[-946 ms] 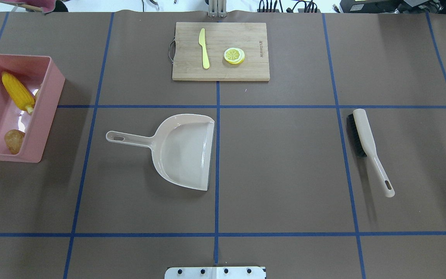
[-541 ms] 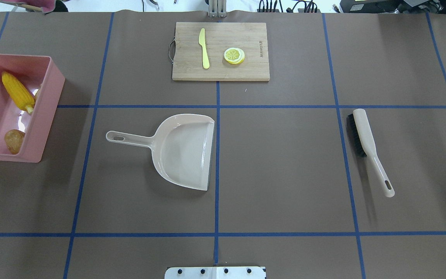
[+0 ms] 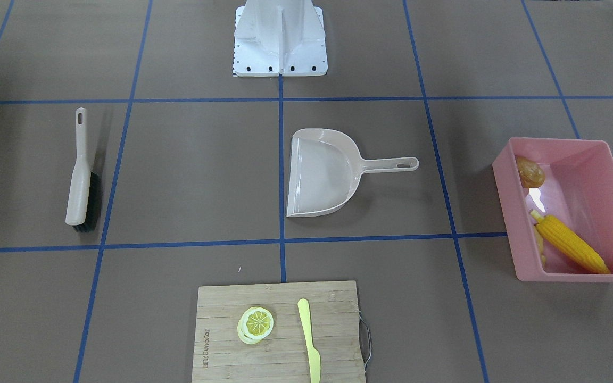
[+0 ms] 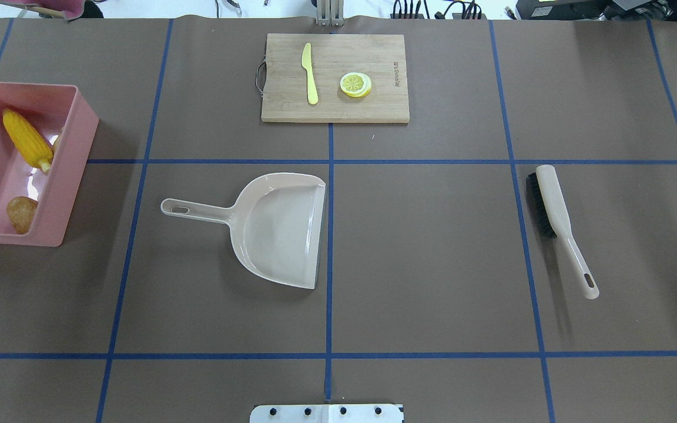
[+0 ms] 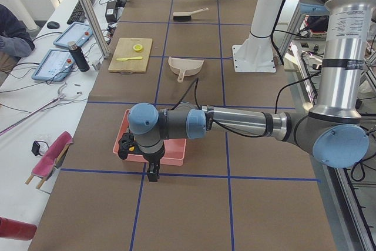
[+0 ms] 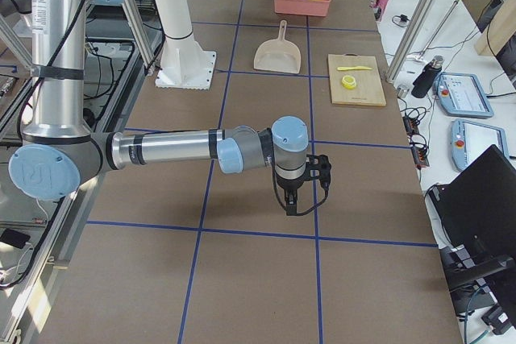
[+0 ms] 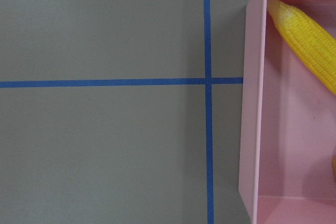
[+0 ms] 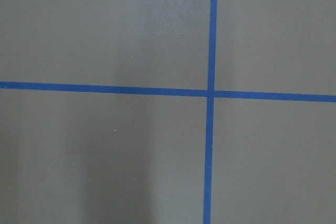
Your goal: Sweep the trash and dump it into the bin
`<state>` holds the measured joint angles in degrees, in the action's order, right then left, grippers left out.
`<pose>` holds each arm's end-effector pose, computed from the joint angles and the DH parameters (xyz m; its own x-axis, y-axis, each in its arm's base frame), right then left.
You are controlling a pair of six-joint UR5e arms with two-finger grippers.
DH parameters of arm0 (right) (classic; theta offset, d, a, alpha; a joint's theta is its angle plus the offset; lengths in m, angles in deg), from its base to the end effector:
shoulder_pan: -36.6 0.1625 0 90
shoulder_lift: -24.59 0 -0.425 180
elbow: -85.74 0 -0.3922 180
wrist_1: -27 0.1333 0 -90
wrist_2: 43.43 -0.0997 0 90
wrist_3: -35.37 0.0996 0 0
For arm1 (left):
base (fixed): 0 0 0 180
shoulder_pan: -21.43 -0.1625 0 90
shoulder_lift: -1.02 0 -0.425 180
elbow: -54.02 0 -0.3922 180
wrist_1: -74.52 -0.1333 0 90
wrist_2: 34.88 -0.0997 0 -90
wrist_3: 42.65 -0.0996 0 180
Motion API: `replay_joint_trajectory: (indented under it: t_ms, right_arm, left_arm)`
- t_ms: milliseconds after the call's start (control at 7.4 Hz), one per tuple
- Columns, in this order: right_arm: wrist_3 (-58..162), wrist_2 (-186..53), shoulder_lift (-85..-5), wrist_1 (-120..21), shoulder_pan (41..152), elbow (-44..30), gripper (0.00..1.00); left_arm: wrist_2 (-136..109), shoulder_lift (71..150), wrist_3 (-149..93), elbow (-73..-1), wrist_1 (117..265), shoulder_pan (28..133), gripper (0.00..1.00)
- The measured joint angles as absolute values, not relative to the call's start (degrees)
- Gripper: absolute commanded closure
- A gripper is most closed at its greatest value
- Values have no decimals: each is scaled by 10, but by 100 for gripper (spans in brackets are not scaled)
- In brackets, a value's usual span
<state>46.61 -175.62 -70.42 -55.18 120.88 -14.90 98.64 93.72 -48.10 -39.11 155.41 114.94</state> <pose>0.0195 -0.4716 0.5960 0.7267 -0.0363 0.6860 -0.0456 0.9939 0.1008 -0.0955 -0.5007 0.6250 0.7239 0.0113 -0.6898 -0.0077 0.9999 0.0083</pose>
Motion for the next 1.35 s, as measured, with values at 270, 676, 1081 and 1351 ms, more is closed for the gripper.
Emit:
replay_joint_trajectory:
  t_ms: [270, 676, 1081, 1351]
  right_arm:
    - [466, -1757, -704, -552, 1209, -149, 0]
    - [466, -1756, -704, -552, 1209, -148, 0]
    - [466, -1757, -703, -552, 1208, -147, 0]
    - [465, -1757, -704, -552, 1208, -147, 0]
  left_arm:
    - [983, 936, -483, -390, 1569, 1149, 2]
    - [984, 936, -482, -392, 1580, 1150, 1]
    - [986, 935, -479, -392, 1580, 1150, 1]
    - [987, 936, -478, -394, 1577, 1150, 2]
